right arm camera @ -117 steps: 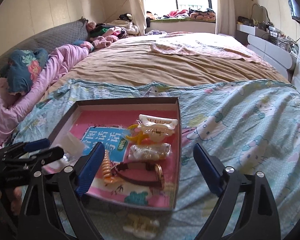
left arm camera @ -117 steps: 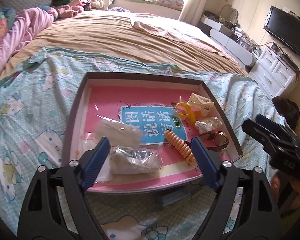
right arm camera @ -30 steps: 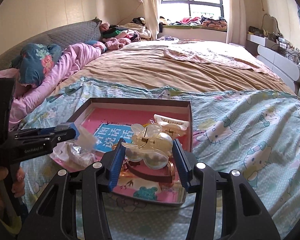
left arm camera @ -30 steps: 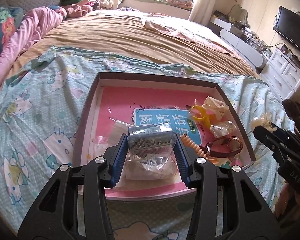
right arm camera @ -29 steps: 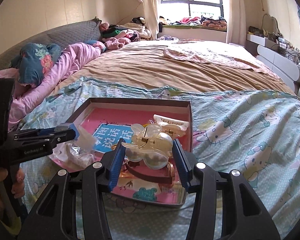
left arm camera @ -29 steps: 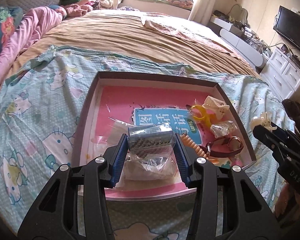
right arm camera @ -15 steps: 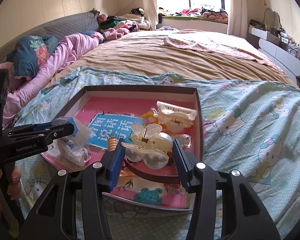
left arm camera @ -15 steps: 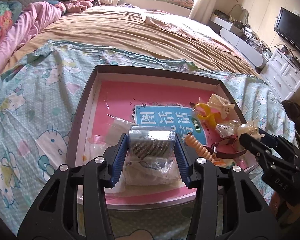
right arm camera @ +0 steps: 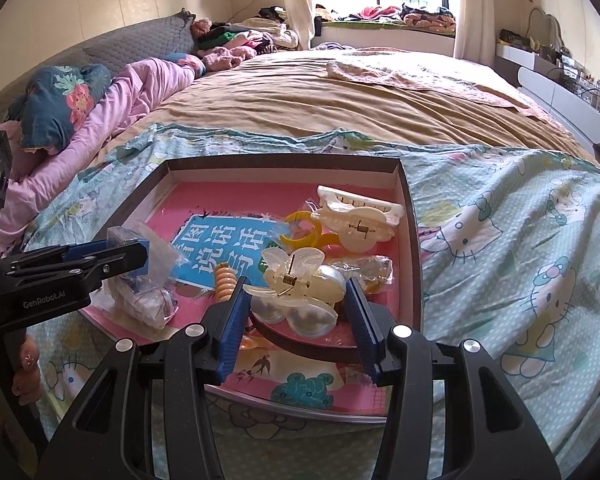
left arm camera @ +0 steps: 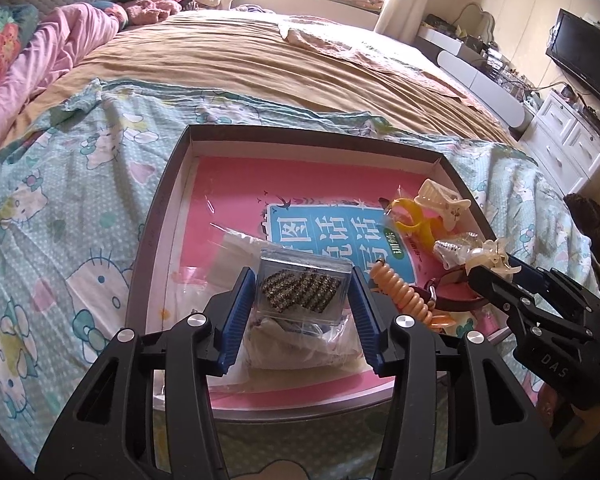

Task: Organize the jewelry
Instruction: 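Carry both items into the tray and open both tools, then withdraw both open tools from the tray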

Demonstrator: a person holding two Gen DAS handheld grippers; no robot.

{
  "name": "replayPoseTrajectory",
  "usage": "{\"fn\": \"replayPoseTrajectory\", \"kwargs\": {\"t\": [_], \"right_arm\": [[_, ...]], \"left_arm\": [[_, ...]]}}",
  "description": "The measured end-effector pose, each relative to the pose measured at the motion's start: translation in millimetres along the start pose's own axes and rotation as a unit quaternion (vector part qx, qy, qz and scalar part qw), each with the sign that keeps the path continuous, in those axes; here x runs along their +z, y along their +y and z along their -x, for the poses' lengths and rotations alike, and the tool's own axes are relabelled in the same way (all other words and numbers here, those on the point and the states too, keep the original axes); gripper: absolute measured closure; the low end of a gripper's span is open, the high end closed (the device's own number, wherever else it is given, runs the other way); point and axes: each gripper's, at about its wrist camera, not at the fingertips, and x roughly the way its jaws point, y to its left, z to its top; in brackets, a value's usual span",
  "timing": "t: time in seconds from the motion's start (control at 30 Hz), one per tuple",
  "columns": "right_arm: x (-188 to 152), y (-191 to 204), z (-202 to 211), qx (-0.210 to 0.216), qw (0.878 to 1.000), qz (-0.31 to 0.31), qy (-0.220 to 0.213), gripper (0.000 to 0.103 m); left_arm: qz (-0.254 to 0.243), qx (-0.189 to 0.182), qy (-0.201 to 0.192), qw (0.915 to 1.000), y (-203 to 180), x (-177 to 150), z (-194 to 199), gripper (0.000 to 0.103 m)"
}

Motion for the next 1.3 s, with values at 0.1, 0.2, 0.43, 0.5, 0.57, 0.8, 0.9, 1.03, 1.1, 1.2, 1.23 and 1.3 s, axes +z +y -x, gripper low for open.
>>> {"fn": "replayPoseTrajectory", "kwargs": {"t": [0.1,0.2,0.43,0.5,0.57,0.8,0.9,1.03,1.1,1.2,1.23,1.3], "right_arm": [[-1.1,-1.3,0.2,0.000,1.000,-0.004,0.003,0.054],[-1.7,-2.5,3.8,-0.001,1.000,-0.008,-0.003,0.044],[-3.3,-5.0,13.3,-0.003,1.000,-0.014,-0.012,0.037],[-4.3,-5.8,15.9,-0.005,1.000,-0.016,-0.014,0.034],[-5.6,-6.6,18.8,-0.005,1.000,-0.019,-0.014,0.031],[-10.6,-8.8,36.0,-0.012,0.999,-0.024,-0.025,0.018],[-12.5,-9.8,46.2,-0.017,0.999,-0.024,-0.033,0.015],[-14.5,-11.1,60.0,-0.019,0.999,-0.026,-0.040,0.013],[-15.6,-10.8,68.5,-0.018,0.998,-0.026,-0.047,0.010],[-18.1,-9.5,82.5,-0.017,0.998,-0.024,-0.056,0.008],[-18.8,-9.3,85.8,-0.017,0.998,-0.024,-0.058,0.007],[-22.0,-7.8,95.4,-0.015,0.998,-0.024,-0.064,0.006]], "left_arm": [[0.000,0.000,0.001,1.0000,-0.9,-0.3,-0.4,0.064],[-0.001,0.000,0.001,1.0000,-1.7,-0.4,-0.6,0.063],[0.001,0.000,0.001,1.0000,-2.1,-2.0,0.8,0.050],[0.002,0.000,0.000,1.0000,-1.6,-2.0,1.8,0.048],[0.003,0.001,-0.001,1.0000,-0.9,-2.0,3.2,0.044],[0.007,0.001,-0.010,0.9999,-0.5,-2.4,14.3,0.030],[0.007,0.002,-0.016,0.9998,-1.4,-2.8,21.2,0.026],[0.008,0.009,-0.024,0.9996,-3.8,-5.5,32.4,0.013],[0.006,0.012,-0.028,0.9995,-5.8,-8.0,40.1,0.010],[0.002,0.019,-0.035,0.9992,-9.0,-12.0,51.3,0.010],[0.000,0.021,-0.039,0.9990,-10.4,-14.0,56.1,0.010],[-0.002,0.025,-0.043,0.9988,-12.3,-17.6,63.8,0.010]]}}
